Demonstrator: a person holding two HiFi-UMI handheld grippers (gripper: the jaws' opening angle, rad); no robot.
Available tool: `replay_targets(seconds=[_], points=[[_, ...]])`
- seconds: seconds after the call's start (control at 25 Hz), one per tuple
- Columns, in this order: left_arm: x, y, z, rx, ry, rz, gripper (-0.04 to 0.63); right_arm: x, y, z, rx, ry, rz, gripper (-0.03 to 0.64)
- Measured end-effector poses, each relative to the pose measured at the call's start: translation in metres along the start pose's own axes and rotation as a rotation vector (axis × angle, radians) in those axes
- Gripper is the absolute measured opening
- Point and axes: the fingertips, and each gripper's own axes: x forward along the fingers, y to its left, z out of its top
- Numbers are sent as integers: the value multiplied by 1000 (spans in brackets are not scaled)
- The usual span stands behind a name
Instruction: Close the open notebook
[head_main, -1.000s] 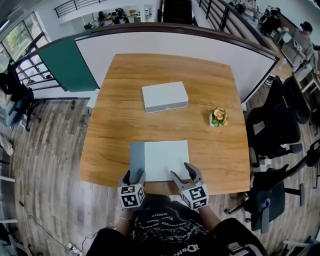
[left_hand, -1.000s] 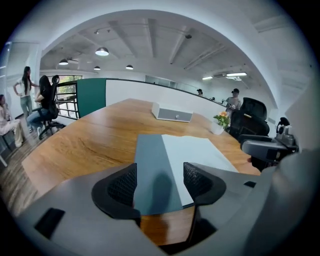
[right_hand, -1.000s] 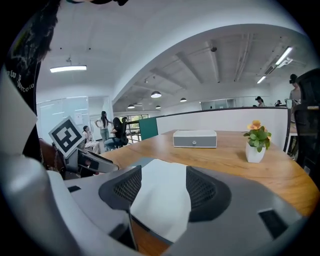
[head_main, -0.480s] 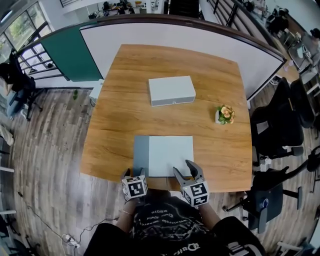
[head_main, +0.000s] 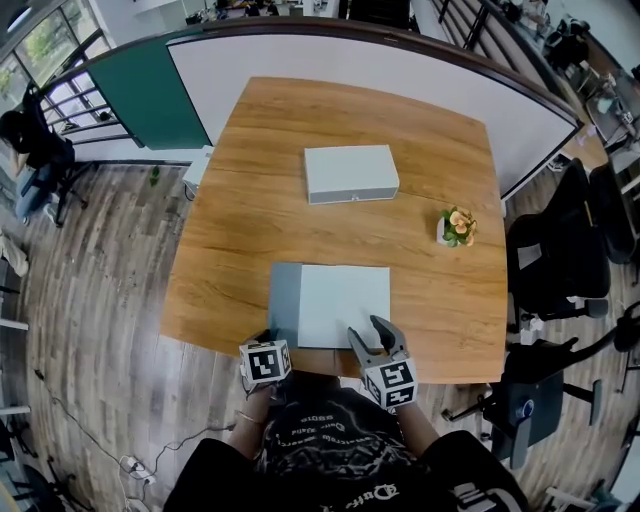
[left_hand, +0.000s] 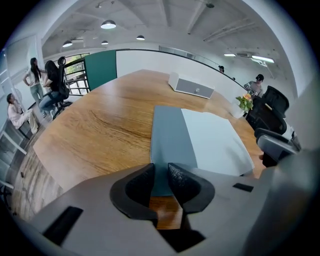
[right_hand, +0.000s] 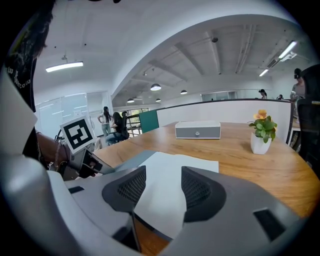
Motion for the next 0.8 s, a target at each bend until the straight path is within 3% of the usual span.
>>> replay_targets(seconds=[0.16, 0.44, 0.8], points=[[-1, 1, 2, -4, -12, -4, 38, 0, -6, -2, 13, -1, -15, 202], [-5, 0, 5, -23, -43, -36, 34, 1, -6, -3, 12, 6, -19, 193], [-34, -5, 27, -37, -153, -62, 34, -7, -6, -4, 12, 0, -37, 183]])
